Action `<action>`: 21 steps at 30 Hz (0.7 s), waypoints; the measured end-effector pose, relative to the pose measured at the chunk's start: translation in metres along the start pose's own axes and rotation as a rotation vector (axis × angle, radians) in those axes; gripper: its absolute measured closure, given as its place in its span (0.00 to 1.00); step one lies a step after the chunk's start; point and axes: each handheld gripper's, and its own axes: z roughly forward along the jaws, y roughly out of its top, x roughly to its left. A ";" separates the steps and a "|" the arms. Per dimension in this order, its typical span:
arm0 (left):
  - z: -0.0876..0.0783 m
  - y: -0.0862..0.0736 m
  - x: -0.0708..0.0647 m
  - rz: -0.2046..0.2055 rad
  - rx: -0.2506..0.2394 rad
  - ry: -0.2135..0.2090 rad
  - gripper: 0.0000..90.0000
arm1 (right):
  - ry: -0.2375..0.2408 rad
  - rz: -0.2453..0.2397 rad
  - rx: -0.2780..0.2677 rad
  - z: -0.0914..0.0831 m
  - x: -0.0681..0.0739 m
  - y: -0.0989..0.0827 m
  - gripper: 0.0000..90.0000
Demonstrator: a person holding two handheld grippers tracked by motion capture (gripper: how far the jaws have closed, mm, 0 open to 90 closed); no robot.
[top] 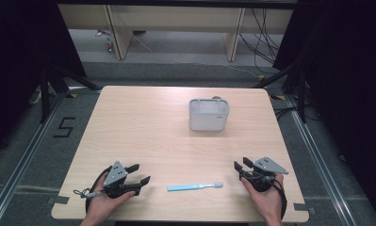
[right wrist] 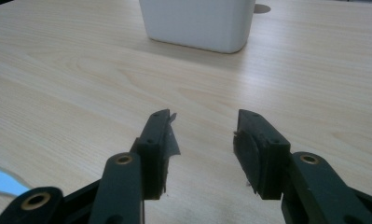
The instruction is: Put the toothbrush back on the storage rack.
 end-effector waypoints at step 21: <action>0.003 0.007 -0.008 0.020 -0.001 -0.049 0.38 | -0.002 0.127 0.228 0.002 0.016 0.017 0.54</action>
